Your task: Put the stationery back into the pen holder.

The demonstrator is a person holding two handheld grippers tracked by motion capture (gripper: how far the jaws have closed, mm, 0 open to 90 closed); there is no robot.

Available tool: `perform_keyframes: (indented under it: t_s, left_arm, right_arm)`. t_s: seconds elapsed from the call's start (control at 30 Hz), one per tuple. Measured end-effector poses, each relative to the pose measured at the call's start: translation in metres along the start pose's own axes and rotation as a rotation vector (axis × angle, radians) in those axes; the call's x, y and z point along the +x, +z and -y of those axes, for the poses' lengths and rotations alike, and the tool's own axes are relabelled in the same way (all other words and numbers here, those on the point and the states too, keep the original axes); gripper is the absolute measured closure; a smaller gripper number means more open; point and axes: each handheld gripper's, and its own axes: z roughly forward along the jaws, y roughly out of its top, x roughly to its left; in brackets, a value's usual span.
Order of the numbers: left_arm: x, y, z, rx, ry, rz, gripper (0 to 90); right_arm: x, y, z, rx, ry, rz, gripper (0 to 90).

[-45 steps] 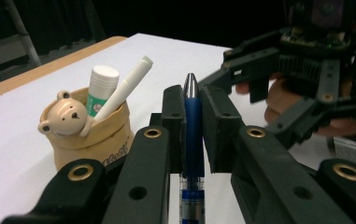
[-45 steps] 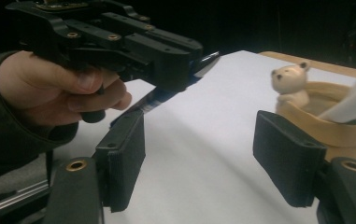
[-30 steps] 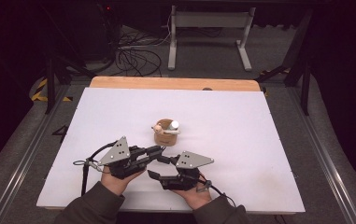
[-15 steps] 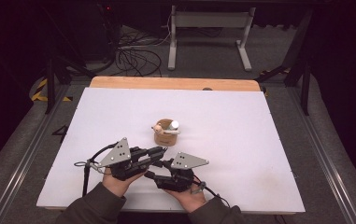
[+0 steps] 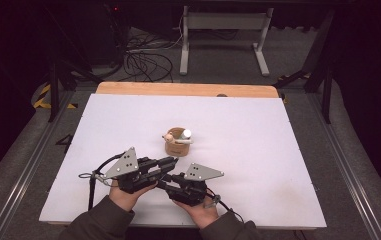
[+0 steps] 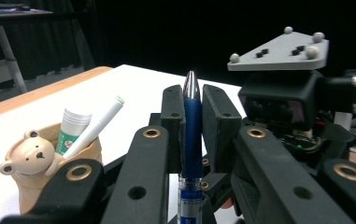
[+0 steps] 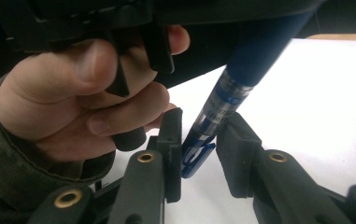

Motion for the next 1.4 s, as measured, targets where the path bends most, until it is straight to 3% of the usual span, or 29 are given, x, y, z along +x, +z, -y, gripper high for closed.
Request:
perform_keyframes:
  t_s: [0.13,0.27,0.37,0.53,0.7,0.83,1.17,1.4]
  left_arm:
    - [0.001,-0.001,0.000,-0.001,0.003,-0.001,77.9]
    - [0.002,-0.002,0.000,0.011,0.000,-0.002,73.2]
    - [0.002,-0.002,0.000,0.025,0.011,0.011,70.4]
    - [0.003,-0.004,0.001,0.050,0.034,0.000,65.5]
    - [0.006,-0.009,0.001,0.053,0.012,-0.020,61.5]
    - [0.010,-0.013,0.002,0.059,-0.006,-0.036,59.4]
    - [0.016,-0.020,0.009,0.106,0.003,-0.093,54.7]
    - [0.017,-0.024,0.011,0.129,0.013,-0.119,52.2]
  right_arm:
    - [-0.006,-0.002,0.001,0.003,0.043,0.017,79.0]
    - [-0.009,-0.004,0.001,0.019,0.057,0.047,79.7]
    - [-0.011,-0.005,0.002,0.028,0.063,0.069,79.8]
    - [-0.013,-0.006,0.002,0.034,0.066,0.101,79.8]
    - [-0.016,-0.010,0.002,0.030,0.067,0.127,79.8]
    - [-0.016,-0.012,0.000,0.030,0.052,0.143,79.8]
    - [-0.017,-0.018,-0.004,0.023,0.006,0.189,79.8]
    - [-0.017,-0.027,-0.013,0.021,-0.061,0.244,79.8]
